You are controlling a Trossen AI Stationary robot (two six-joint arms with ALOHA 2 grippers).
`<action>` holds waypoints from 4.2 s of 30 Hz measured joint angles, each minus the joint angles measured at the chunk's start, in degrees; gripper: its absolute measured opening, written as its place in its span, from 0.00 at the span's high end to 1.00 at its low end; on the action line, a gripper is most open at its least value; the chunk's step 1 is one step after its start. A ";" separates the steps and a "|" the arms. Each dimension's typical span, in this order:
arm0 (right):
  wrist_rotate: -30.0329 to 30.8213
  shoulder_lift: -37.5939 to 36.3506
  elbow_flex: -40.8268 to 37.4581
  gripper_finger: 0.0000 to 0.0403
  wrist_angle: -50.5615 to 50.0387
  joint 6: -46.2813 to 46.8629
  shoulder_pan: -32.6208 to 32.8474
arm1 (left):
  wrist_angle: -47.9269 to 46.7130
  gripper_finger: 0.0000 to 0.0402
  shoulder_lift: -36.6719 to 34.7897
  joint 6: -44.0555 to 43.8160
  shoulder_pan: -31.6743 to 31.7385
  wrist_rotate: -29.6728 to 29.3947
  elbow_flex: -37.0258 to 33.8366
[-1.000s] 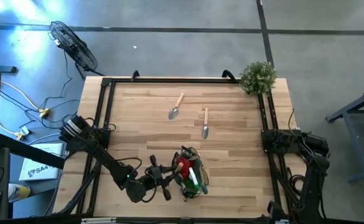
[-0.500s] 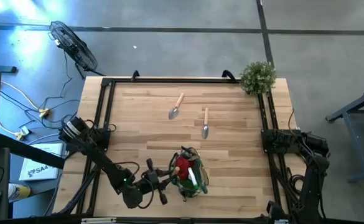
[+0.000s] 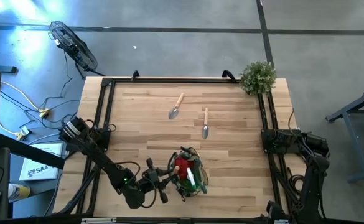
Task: Pick & Place Garden tools in Gardening bag
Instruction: Put the bottom trowel into the gardening bag, then put the right trowel into the gardening bag
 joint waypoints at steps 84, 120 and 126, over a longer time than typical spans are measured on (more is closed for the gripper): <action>-0.20 -0.09 0.02 0.66 -3.23 4.52 0.77 | 4.35 0.58 3.91 63.86 -5.34 -20.00 28.27; 0.07 -10.62 0.02 0.66 -25.97 16.82 -10.93 | -35.57 0.58 -12.44 22.50 -11.69 -19.08 29.99; -1.13 -17.75 0.02 0.66 -39.75 21.85 -20.35 | -56.53 0.58 -12.44 -6.65 -17.13 -4.76 29.99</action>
